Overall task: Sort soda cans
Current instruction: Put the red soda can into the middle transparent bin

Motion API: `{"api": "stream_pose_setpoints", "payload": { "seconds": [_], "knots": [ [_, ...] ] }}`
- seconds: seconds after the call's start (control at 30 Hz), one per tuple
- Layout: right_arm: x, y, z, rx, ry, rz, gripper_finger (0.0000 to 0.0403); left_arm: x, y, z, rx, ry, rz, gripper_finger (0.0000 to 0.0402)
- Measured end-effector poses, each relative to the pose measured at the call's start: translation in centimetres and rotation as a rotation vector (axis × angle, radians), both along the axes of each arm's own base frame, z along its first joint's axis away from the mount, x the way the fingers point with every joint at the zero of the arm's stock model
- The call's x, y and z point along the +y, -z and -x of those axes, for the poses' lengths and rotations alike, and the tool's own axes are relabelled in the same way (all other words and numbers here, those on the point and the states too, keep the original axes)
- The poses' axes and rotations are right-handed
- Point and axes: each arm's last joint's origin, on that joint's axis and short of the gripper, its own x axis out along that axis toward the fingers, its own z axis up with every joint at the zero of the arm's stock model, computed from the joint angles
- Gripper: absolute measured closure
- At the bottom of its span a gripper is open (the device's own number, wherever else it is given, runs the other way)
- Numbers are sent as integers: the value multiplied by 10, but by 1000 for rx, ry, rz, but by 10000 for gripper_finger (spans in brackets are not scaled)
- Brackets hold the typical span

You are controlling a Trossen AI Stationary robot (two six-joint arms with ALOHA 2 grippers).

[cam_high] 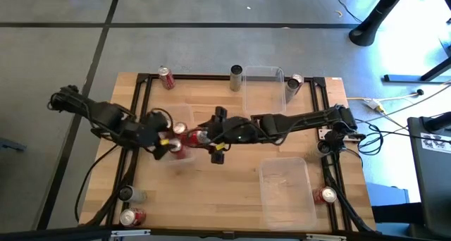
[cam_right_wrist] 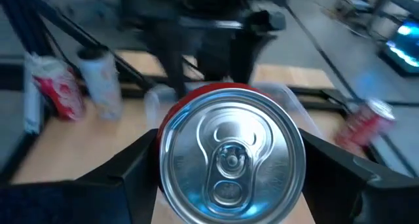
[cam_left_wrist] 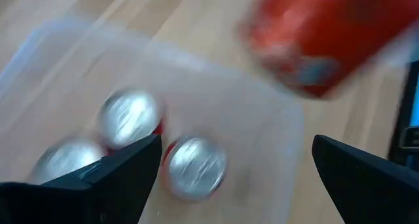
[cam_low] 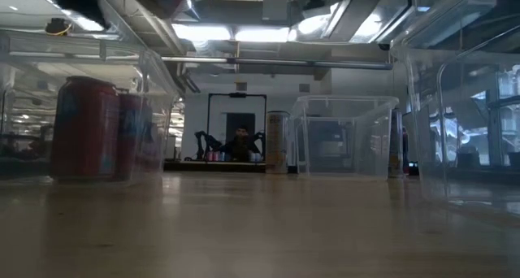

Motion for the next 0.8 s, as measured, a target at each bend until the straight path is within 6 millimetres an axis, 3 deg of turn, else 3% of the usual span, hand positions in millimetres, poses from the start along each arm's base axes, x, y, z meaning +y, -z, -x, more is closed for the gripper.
{"api": "stream_pose_setpoints", "payload": {
  "seconds": [0.27, 0.5, 0.63, 0.8],
  "knots": [
    [-18, 17, -35, -132, -36, -51, 123, 14, 7, 37, 188, -238, 35, 18],
    [-36, 46, -66, -163, 1, -61, 123, 18, 10, 47, 274, -309, 17, 18],
    [-47, 53, -78, -205, 20, -88, 123, 18, 9, 48, 270, -307, 22, 18],
    [-53, 80, -95, -180, -2, -108, 123, 18, 14, 48, 285, -306, 16, 18]
  ]
}}
